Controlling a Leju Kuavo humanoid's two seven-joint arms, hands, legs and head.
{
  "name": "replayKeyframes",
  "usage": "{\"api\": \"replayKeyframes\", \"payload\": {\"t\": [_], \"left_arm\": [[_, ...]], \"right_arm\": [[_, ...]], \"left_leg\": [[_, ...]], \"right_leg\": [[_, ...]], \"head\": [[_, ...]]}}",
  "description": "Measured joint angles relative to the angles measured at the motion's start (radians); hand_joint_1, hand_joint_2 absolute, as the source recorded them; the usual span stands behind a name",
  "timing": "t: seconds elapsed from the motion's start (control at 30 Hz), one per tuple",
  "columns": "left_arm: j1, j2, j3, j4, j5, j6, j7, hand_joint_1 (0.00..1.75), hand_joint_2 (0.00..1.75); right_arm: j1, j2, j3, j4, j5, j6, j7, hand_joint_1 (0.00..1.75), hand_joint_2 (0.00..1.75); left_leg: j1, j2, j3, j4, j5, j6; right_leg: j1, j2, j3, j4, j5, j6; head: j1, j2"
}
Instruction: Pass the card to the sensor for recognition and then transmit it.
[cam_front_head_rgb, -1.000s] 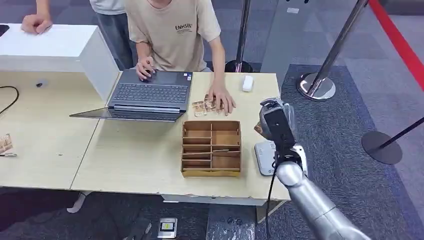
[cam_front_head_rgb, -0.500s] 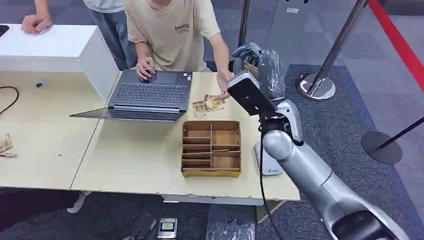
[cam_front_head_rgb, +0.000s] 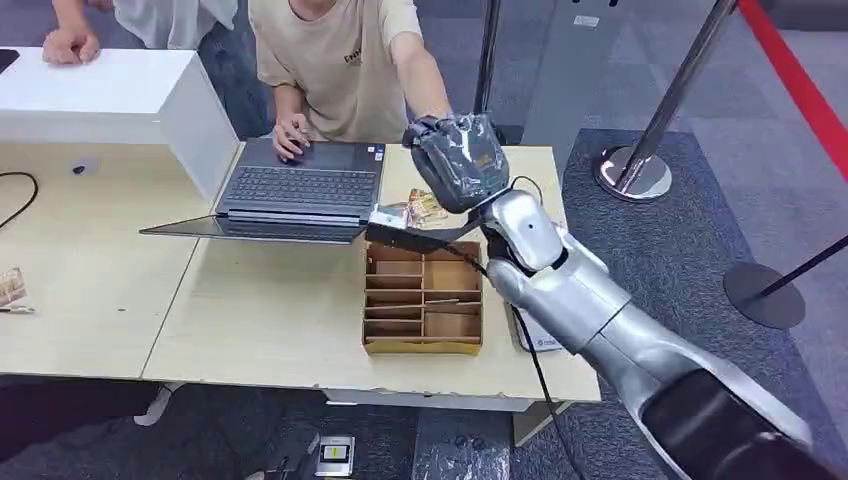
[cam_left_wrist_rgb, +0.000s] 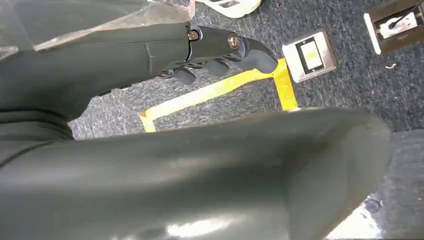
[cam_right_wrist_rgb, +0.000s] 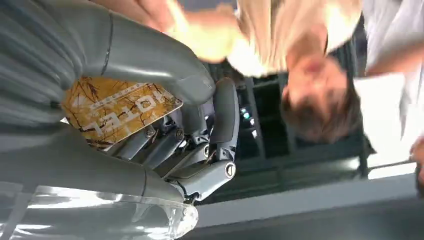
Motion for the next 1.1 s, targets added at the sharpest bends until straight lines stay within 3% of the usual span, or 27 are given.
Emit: {"api": "replayKeyframes", "payload": {"t": [0.07, 0.1, 0.13, 0.33, 0.43, 0.53, 0.57, 0.73, 0.87, 1.1], "left_arm": [[0.001, -0.001, 0.0, 0.0, 0.0, 0.0, -0.002, 0.0, 0.0], [0.001, 0.0, 0.0, 0.0, 0.0, 0.0, -0.002, 0.0, 0.0], [0.001, 0.0, 0.0, 0.0, 0.0, 0.0, -0.002, 0.0, 0.0], [0.003, 0.0, 0.0, 0.0, 0.0, -0.005, -0.002, 0.0, 0.0], [0.007, 0.0, 0.0, 0.0, 0.007, -0.005, -0.005, 0.0, 0.0], [0.015, 0.0, 0.002, 0.0, 0.02, 0.001, -0.019, 0.0, 0.0], [0.018, 0.0, 0.003, 0.0, 0.026, 0.002, -0.023, 0.0, 0.0], [0.042, 0.015, 0.011, 0.002, 0.047, -0.002, -0.051, 0.0, 0.0], [0.048, 0.023, 0.023, 0.002, 0.052, -0.002, -0.054, 0.0, 0.0], [0.057, 0.03, 0.029, 0.002, 0.058, 0.003, -0.053, 0.0, 0.0]], "right_arm": [[-0.001, 0.005, 0.016, 0.029, -0.018, 0.01, -0.011, 0.0, 1.75], [0.0, 0.005, 0.024, 0.041, -0.027, 0.013, -0.016, 0.0, 1.75], [0.0, 0.006, 0.031, 0.053, -0.039, 0.016, -0.02, 0.0, 0.0], [0.015, 0.001, 0.044, 0.072, -0.191, 0.002, -0.032, 0.0, 0.0], [0.05, -0.003, 0.01, 0.037, -0.443, 0.018, -0.04, 0.0, 0.0], [0.099, -0.009, -0.042, -0.027, -0.672, 0.089, -0.042, 0.0, 0.0], [0.12, -0.013, -0.06, -0.059, -0.737, 0.101, -0.038, 0.0, 1.75], [0.271, -0.056, -0.142, -0.271, -0.847, 0.111, -0.011, 0.0, 1.75], [0.382, -0.096, -0.18, -0.417, -0.789, 0.113, 0.007, 0.0, 1.75], [0.565, -0.145, -0.221, -0.595, -0.619, 0.052, 0.005, 0.0, 1.75]], "left_leg": [[0.0, 0.0, 0.0, 0.0, 0.0, 0.0], [0.0, 0.0, 0.0, 0.0, 0.0, 0.0], [0.0, 0.0, 0.0, 0.0, 0.0, 0.0], [0.0, 0.0, 0.0, 0.001, 0.0, 0.0], [0.0, 0.0, 0.001, 0.001, 0.0, 0.0], [0.0, 0.0, 0.001, 0.001, 0.0, 0.0], [0.0, 0.0, 0.001, 0.001, 0.0, 0.0], [0.0, 0.0, 0.001, 0.001, 0.0, 0.0], [0.0, 0.0, 0.001, 0.001, -0.001, 0.0], [0.0, 0.001, 0.001, 0.001, 0.0, 0.0]], "right_leg": [[0.0, 0.0, 0.0, 0.0, 0.0, 0.0], [0.0, 0.0, 0.0, 0.0, 0.0, 0.0], [0.0, 0.0, 0.0, 0.0, 0.0, 0.0], [0.0, 0.0, 0.0, 0.0, 0.0, 0.0], [0.0, 0.0, 0.0, 0.0, 0.0, 0.0], [0.0, 0.0, 0.0, 0.0, 0.0, 0.0], [0.0, 0.0, 0.0, 0.0, 0.0, 0.0], [0.0, 0.001, 0.0, 0.0, 0.0, 0.0], [0.0, 0.001, 0.0, -0.001, 0.0, 0.0], [0.0, 0.001, 0.0, -0.001, 0.0, 0.0]], "head": [[0.0, 0.0], [0.0, 0.0], [0.0, 0.0], [0.0, 0.0], [0.0, 0.0], [0.0, 0.0], [0.0, 0.0], [0.0, 0.0], [0.0, 0.0], [0.0, 0.0]]}}
